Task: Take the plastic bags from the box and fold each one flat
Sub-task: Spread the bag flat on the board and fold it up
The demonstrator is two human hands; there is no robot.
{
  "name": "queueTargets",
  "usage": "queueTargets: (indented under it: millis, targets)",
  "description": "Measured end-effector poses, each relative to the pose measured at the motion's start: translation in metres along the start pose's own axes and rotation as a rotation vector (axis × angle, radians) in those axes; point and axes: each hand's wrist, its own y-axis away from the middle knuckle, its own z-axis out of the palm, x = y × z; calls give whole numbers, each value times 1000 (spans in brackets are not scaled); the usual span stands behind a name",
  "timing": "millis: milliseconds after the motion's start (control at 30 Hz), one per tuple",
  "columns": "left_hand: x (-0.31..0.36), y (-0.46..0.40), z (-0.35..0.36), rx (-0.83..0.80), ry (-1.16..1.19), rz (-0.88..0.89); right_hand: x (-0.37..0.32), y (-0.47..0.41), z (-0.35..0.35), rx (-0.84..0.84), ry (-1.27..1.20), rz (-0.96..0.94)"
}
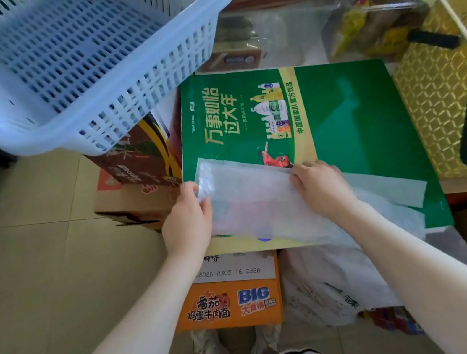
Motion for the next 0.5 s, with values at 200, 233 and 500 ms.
queueTargets:
  millis: [200,233,500]
  targets:
    - [24,-10,25,-20,-255,518,-5,-19,7,-8,119,-10]
    - [28,-13,28,-108,-242,538,-4,-21,7,-9,131,-20]
    - [21,-26,38,-280,-333,518,-1,-25,8,31,99,-3]
